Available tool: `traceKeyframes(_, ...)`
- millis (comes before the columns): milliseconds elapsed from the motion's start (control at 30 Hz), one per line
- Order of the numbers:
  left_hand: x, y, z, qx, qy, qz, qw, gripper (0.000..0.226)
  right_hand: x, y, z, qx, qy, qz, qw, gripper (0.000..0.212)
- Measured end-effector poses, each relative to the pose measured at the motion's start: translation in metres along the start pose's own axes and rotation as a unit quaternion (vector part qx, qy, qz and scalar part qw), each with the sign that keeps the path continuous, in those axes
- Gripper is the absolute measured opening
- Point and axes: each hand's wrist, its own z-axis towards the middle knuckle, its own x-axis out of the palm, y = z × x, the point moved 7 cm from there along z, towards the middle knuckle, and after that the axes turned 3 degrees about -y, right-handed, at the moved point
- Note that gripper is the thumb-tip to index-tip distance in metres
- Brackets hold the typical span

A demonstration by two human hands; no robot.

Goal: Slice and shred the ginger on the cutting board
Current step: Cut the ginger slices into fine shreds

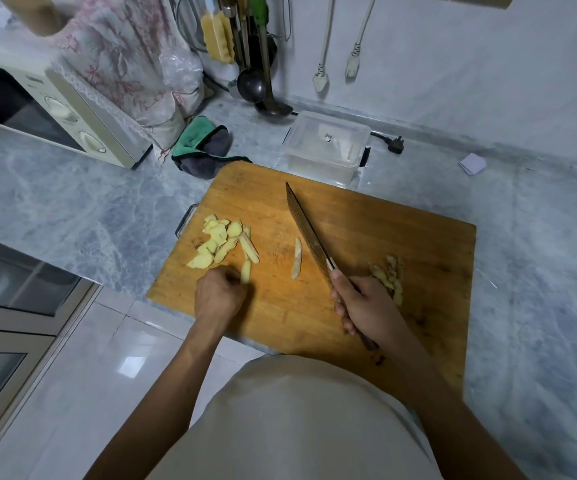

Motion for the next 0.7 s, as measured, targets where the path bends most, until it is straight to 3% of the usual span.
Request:
traceKeyframes(167, -0.004, -0.001, -0.001, 0.028, -0.065, -0.027, 0.997, 0.021, -0.005, -0.002, -0.005, 0.012, -0.009, 0.021, 1.0, 0.05)
traceKeyframes(300, -0.005, -0.021, -0.01, 0.12, -0.106, 0.022, 0.987, 0.018, -0.006, -0.002, -0.009, 0.009, -0.014, 0.013, 1.0, 0.051)
traceKeyframes(400, 0.004, -0.041, -0.019, 0.168, -0.071, -0.009, 0.983, 0.015, -0.002, -0.003, -0.013, 0.008, -0.017, 0.017, 1.0, 0.051)
traceKeyframes(533, 0.024, -0.066, -0.02, 0.135, 0.009, -0.072, 0.988, 0.014, 0.007, -0.007, -0.017, 0.008, -0.017, 0.017, 1.0, 0.052)
traceKeyframes(700, 0.043, -0.078, -0.006, 0.026, 0.029, -0.07, 0.997, 0.016, 0.01, -0.005, -0.018, -0.001, -0.021, 0.019, 1.0, 0.052)
